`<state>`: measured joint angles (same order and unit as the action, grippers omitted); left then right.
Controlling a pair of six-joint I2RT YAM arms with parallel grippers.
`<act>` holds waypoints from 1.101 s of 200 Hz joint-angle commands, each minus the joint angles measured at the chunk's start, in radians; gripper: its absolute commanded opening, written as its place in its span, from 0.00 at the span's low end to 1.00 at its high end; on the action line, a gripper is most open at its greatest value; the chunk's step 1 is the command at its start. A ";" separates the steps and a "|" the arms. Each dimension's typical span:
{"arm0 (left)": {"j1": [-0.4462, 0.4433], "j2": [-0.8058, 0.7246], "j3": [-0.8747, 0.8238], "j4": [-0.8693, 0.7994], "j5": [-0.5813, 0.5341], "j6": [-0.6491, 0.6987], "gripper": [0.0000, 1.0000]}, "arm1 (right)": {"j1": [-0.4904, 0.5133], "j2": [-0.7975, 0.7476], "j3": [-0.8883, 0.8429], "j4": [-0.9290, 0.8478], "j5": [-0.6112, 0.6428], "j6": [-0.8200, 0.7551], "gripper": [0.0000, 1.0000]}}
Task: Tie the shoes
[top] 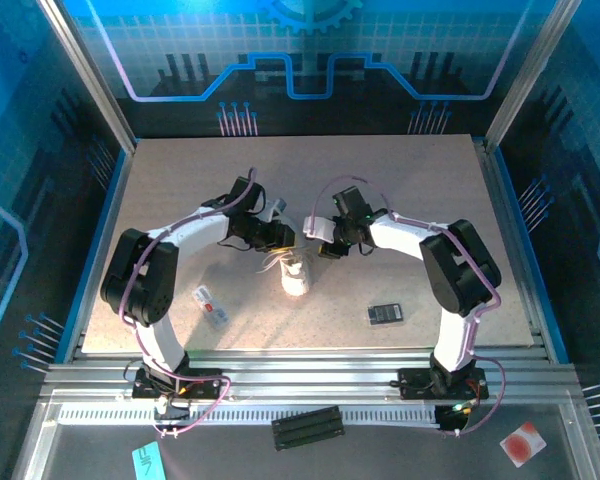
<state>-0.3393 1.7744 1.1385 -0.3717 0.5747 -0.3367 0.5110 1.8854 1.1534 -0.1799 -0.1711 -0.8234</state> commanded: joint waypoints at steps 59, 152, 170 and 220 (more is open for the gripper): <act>0.023 -0.061 -0.050 0.023 -0.033 -0.041 0.31 | 0.043 0.072 0.107 -0.016 -0.070 -0.091 0.50; 0.030 -0.104 -0.084 0.047 -0.051 -0.039 0.33 | 0.080 0.043 0.119 -0.052 -0.096 -0.077 0.07; 0.030 -0.107 -0.100 0.065 -0.059 -0.042 0.34 | 0.070 0.023 0.106 -0.045 -0.081 -0.069 0.02; 0.030 -0.118 -0.102 0.085 -0.078 -0.046 0.34 | 0.039 0.001 0.106 -0.065 -0.050 -0.078 0.01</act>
<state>-0.3096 1.6966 1.0489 -0.3061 0.5121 -0.3683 0.5705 1.9335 1.2640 -0.2195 -0.2359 -0.8955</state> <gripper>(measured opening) 0.339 0.041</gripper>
